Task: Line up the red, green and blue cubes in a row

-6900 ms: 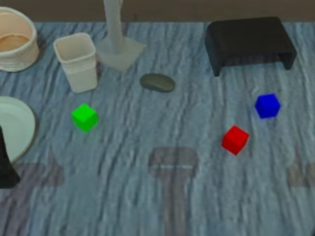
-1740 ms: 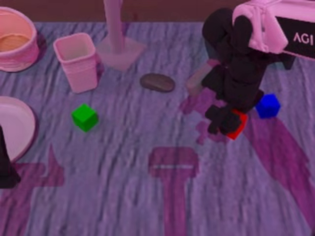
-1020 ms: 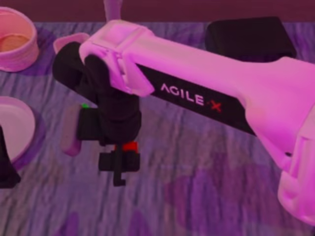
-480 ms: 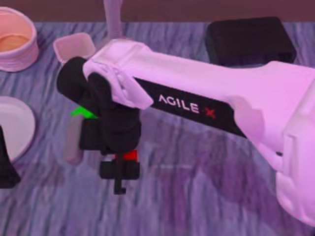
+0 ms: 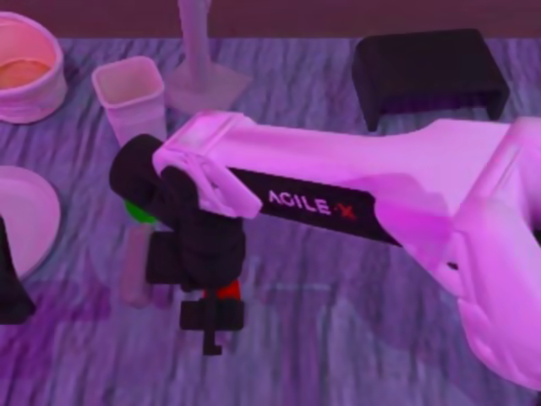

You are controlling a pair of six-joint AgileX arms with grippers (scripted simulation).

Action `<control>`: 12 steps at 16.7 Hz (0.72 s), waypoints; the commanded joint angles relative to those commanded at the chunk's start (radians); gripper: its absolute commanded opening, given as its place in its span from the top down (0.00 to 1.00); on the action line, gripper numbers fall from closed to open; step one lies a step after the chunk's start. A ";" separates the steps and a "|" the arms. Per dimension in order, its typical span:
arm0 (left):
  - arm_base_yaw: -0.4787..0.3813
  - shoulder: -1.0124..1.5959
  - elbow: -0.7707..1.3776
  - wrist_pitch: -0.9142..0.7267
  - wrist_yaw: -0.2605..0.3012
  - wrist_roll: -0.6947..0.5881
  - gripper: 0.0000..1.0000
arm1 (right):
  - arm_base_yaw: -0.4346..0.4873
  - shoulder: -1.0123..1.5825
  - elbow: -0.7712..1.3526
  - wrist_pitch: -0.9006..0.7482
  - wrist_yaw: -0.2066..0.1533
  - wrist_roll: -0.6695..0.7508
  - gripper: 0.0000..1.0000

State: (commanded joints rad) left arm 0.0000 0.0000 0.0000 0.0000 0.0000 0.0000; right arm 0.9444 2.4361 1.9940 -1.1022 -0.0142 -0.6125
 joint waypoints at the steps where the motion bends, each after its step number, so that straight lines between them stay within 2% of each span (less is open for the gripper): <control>1: 0.000 0.000 0.000 0.000 0.000 0.000 0.00 | 0.000 0.000 0.000 0.000 0.000 0.000 0.92; 12: 0.000 0.000 0.000 0.000 0.000 0.000 0.00 | 0.000 0.000 0.000 0.000 0.000 0.000 0.10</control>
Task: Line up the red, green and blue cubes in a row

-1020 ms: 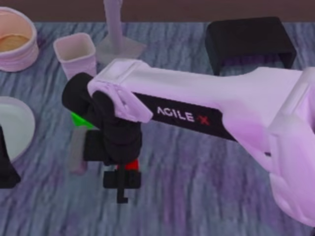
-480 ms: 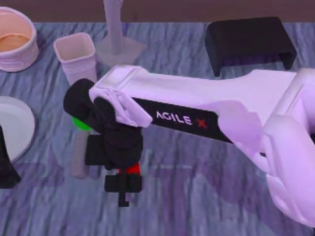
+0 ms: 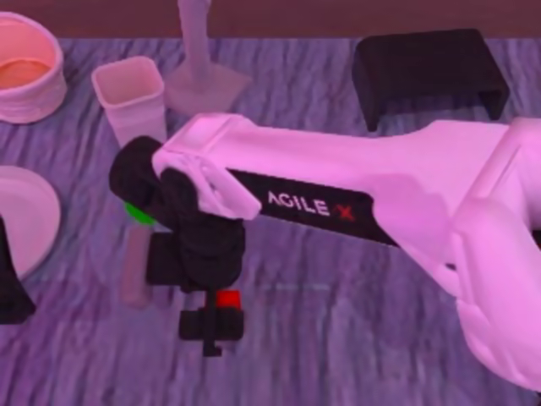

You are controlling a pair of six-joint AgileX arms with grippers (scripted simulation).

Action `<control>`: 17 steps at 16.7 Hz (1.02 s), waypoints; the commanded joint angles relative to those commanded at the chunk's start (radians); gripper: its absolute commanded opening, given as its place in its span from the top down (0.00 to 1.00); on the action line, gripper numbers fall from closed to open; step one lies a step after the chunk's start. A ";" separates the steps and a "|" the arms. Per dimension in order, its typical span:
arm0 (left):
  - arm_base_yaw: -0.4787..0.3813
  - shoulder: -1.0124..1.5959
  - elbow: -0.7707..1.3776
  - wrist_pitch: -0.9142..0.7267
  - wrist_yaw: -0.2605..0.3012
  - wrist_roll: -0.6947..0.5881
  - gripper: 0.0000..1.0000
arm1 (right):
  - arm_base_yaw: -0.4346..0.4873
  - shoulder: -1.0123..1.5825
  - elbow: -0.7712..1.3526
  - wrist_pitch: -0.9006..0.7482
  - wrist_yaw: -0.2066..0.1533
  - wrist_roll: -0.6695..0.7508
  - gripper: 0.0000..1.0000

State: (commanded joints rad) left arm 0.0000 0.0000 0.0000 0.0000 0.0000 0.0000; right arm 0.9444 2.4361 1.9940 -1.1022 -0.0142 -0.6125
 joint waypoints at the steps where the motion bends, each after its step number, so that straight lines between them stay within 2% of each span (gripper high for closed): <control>1: 0.000 0.000 0.000 0.000 0.000 0.000 0.00 | 0.000 0.000 0.000 0.000 0.000 0.000 0.02; 11: 0.000 0.000 0.000 0.000 0.000 0.000 0.00 | -0.002 0.000 0.004 -0.004 0.000 0.000 0.00; 17: 0.000 0.000 0.000 0.000 0.000 0.000 0.00 | 0.002 -0.025 0.158 -0.193 -0.001 -0.003 0.00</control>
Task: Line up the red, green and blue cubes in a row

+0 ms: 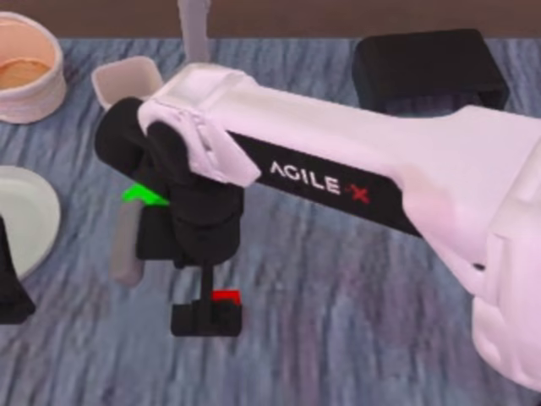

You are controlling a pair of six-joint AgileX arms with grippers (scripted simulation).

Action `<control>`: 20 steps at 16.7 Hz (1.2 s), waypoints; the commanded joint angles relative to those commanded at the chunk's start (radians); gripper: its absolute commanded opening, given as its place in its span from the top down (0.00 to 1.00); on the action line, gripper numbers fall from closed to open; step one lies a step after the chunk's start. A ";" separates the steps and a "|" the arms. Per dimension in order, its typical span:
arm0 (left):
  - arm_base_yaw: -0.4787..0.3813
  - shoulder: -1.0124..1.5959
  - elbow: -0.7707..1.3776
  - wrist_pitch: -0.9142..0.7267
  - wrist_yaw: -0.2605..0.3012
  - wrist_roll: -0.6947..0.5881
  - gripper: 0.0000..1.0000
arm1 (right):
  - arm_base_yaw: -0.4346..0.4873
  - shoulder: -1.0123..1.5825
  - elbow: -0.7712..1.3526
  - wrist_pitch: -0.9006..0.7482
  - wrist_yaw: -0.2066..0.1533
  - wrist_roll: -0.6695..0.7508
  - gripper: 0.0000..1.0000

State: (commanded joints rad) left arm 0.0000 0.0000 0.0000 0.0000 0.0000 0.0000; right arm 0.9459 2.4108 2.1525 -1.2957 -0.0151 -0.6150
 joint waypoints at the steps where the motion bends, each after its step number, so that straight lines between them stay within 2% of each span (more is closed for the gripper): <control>1: 0.000 0.000 0.000 0.000 0.000 0.000 0.00 | 0.001 -0.006 0.026 -0.029 0.000 -0.001 0.00; 7: 0.000 0.000 0.000 0.000 0.000 0.000 0.00 | -0.002 -0.011 0.049 -0.052 0.000 -0.002 0.00; 11: -0.017 0.094 0.093 -0.063 0.003 0.024 0.00 | -0.048 -0.108 -0.035 0.020 -0.009 0.022 0.00; 15: -0.049 0.344 0.329 -0.210 0.002 0.080 0.00 | -0.164 -0.368 -0.254 0.186 -0.025 0.089 0.00; 20: -0.103 0.856 0.734 -0.468 -0.001 0.177 0.00 | -0.378 -0.896 -0.696 0.471 -0.044 0.225 0.00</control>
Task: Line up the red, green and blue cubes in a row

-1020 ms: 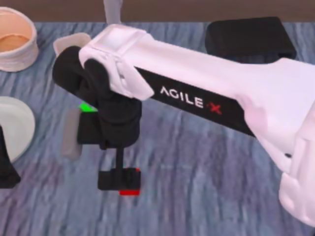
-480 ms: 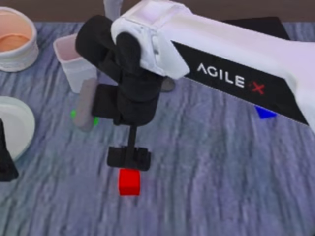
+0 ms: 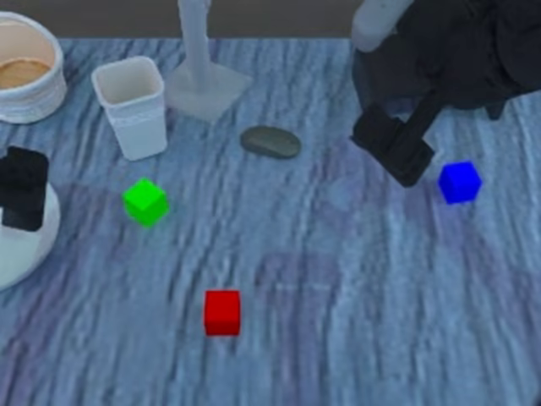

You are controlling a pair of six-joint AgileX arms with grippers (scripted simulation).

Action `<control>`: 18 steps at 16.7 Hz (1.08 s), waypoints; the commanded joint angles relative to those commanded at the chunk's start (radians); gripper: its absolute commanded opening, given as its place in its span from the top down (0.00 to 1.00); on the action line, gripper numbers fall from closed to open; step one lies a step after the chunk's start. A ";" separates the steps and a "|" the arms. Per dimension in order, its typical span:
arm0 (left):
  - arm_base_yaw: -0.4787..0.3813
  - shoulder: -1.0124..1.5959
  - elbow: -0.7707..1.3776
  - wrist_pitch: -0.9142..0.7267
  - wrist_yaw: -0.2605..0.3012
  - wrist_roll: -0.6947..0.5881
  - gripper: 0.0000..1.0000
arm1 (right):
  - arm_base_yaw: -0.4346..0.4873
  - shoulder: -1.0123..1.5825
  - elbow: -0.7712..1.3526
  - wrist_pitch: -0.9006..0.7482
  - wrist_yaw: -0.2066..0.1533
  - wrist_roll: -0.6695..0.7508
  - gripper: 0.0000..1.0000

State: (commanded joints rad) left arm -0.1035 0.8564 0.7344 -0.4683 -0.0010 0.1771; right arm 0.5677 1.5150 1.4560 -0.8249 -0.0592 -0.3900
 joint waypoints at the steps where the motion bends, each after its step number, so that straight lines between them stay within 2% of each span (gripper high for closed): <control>1: -0.012 0.113 0.083 -0.055 -0.001 0.021 0.00 | -0.047 -0.119 -0.106 0.061 -0.002 0.031 0.00; 6: -0.074 0.657 0.490 -0.338 -0.002 0.126 0.00 | -0.267 -0.702 -0.662 0.357 0.000 0.181 0.00; 11: -0.125 1.068 0.833 -0.561 0.000 0.209 0.00 | -0.438 -1.170 -1.131 0.613 0.025 0.299 0.00; 14: -0.146 1.250 0.990 -0.652 0.002 0.244 0.00 | -0.508 -1.374 -1.324 0.733 0.043 0.350 0.00; 18: -0.161 1.367 1.102 -0.714 0.004 0.269 0.00 | -0.555 -1.507 -1.449 0.820 0.058 0.388 0.00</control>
State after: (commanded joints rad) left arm -0.2646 2.2232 1.8367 -1.1819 0.0032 0.4463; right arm 0.0124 0.0077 0.0073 -0.0049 -0.0010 -0.0021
